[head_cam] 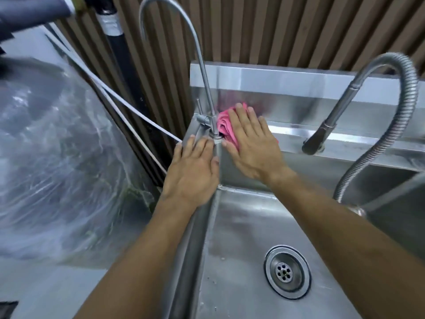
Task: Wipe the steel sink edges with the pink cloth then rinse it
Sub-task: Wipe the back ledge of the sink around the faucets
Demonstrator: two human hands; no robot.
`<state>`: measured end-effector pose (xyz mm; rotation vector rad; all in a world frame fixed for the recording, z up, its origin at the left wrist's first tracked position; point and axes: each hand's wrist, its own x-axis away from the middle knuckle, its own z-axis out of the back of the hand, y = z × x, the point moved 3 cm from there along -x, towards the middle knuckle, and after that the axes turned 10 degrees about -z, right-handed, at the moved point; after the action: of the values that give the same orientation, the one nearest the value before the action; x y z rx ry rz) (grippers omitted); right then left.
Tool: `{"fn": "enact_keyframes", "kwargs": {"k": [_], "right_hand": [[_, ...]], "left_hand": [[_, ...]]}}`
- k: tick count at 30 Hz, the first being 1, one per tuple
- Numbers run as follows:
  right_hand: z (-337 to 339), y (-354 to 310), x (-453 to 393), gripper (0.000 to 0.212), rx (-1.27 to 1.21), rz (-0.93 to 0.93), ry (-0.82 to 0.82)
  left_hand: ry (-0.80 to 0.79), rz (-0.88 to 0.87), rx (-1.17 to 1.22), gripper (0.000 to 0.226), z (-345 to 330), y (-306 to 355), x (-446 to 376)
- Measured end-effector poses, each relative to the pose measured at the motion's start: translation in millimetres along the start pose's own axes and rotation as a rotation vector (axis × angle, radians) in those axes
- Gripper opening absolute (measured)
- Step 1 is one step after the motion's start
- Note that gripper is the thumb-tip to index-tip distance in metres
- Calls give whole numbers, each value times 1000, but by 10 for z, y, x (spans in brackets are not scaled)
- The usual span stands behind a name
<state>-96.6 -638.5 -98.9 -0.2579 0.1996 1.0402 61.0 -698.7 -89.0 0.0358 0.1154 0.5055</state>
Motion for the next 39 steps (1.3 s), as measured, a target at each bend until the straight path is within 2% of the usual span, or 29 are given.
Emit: {"fn": "enact_keyframes", "kwargs": {"k": [7, 9, 13, 17, 20, 23, 27, 29, 31, 33, 34, 36, 38, 39], "right_hand": [[54, 24, -105, 66, 4, 117, -161], [93, 72, -29, 64, -15, 95, -185], [110, 130, 129, 64, -3, -31, -162], [97, 1, -74, 67, -17, 47, -229], [58, 9, -117, 71, -8, 91, -197], [75, -38, -31, 64, -52, 46, -136], [227, -66, -31, 58, -180, 1, -240], [457, -33, -81, 42, -321, -79, -303], [702, 27, -181, 16, -716, -271, -387], [832, 130, -292, 8, -1016, -455, -454], [844, 175, -351, 7, -1006, -482, -448], [795, 238, -398, 35, -575, -414, -326], [749, 184, -295, 41, -167, -328, -17], [745, 105, -208, 35, -95, -262, 136]], "left_hand": [[-26, 15, 10, 65, -26, -11, -6], [-53, 38, 23, 67, -31, 0, 11], [-73, 30, 44, 68, -33, -7, 35], [-81, 17, 9, 68, -40, -9, 51], [-75, 23, 7, 69, -32, -2, 39], [-87, 25, -2, 68, -32, 2, 39], [-105, 35, -4, 69, -17, 15, 42], [-109, 41, 4, 69, -7, 17, 39], [-109, 45, 9, 70, 1, 14, 29], [-109, 45, 10, 71, 11, 21, 27], [-106, 46, 6, 72, 16, 22, 30], [-102, 49, 6, 72, 21, 27, 32], [-104, 50, 11, 71, 25, 29, 31], [-104, 51, 12, 71, 23, 27, 30]]}}
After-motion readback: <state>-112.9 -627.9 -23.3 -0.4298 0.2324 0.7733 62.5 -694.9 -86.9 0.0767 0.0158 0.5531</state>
